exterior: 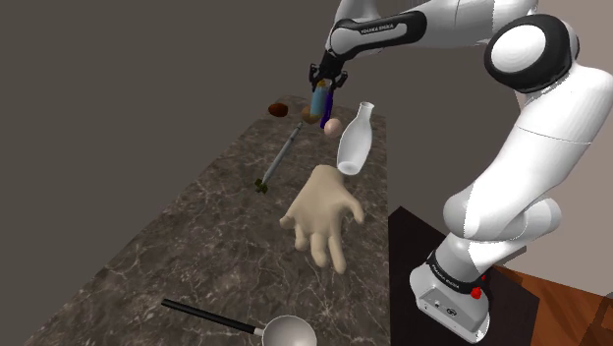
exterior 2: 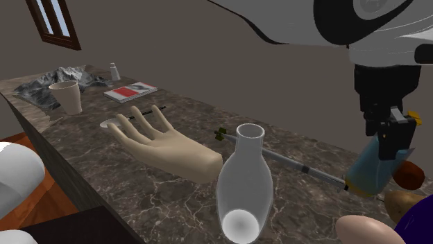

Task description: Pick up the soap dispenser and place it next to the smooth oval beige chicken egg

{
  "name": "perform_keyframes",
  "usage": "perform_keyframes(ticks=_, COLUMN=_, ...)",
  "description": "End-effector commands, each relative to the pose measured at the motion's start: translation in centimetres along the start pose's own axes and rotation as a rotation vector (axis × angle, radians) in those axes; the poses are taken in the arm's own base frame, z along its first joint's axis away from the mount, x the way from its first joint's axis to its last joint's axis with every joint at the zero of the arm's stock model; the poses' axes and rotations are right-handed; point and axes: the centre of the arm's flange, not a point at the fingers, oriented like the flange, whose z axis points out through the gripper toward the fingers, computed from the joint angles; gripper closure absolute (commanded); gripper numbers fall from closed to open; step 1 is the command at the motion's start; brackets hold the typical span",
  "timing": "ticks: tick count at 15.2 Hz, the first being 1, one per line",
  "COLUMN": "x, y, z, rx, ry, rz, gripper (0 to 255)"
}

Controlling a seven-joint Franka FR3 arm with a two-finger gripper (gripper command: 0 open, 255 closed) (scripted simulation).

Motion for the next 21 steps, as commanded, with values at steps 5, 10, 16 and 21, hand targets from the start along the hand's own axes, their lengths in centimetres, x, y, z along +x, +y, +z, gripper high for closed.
perform_keyframes(ticks=5, x=-1.1, y=0.4, z=2.9, rx=0.000, ry=0.001, rz=0.000, gripper=255)
perform_keyframes(ticks=10, x=-2.0, y=0.7, z=5.4, rx=0.000, ry=0.001, rz=0.000, gripper=255)
perform_keyframes(ticks=16, x=-2.7, y=0.9, z=7.5, rx=0.000, ry=0.001, rz=0.000, gripper=255)
perform_keyframes(ticks=21, x=-2.7, y=0.9, z=7.5, rx=0.000, ry=0.001, rz=0.000, gripper=255)
